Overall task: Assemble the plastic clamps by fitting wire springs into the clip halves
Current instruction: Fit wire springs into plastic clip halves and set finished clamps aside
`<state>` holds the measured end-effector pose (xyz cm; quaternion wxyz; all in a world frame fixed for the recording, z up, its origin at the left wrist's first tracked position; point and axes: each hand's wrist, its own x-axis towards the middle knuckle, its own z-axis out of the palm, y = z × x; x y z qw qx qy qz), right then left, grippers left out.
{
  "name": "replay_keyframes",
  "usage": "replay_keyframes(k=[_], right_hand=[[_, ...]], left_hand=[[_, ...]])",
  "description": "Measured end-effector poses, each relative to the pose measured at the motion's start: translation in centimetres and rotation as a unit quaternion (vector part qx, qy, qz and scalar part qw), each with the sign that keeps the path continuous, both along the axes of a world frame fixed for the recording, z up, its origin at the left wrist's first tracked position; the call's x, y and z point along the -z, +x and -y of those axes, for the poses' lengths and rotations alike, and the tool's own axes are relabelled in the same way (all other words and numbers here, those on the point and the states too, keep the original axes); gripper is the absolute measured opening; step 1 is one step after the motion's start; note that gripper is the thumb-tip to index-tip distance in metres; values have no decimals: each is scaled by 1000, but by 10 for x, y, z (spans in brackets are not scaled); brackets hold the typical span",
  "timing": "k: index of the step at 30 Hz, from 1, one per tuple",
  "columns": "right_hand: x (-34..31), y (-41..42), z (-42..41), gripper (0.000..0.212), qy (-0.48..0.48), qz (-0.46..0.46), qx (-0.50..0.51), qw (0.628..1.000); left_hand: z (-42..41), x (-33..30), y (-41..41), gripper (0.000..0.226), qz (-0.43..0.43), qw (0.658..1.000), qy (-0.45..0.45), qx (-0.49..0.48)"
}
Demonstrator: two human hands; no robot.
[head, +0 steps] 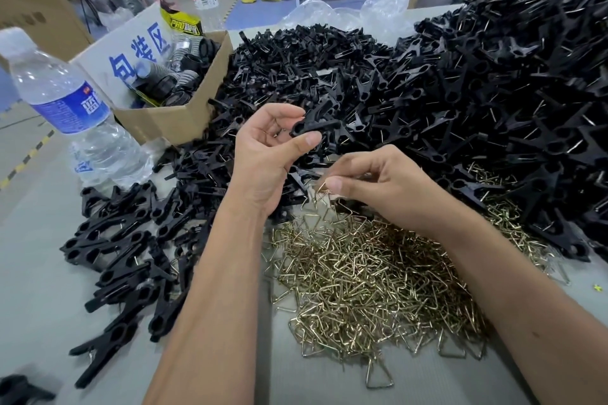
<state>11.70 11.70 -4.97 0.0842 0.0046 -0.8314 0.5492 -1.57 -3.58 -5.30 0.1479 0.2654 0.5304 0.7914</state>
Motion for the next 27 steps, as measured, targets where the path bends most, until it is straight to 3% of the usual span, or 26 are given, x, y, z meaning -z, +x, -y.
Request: replay_keyframes(k=[6,10,17,23,27], right_hand=[[2,1,-1,18,-23,-13,14,1000],[1,2,-3,6,-4,-7,26,1000],[2,0,-4,30,50,7,24,998],[-2,1,-4,14,225,-34,31,973],[-4,1,-5,17,277,-18,12,961]], left_hand=[[-1,1,0,35,5,1000,1,4],[0,2,0,35,2,1000,-7,8],[1,3,0,35,-14,999,-30,16],[1,4,-1,36,-9,999,-31,15],[1,5,-1,37,-22,999,-41,19]])
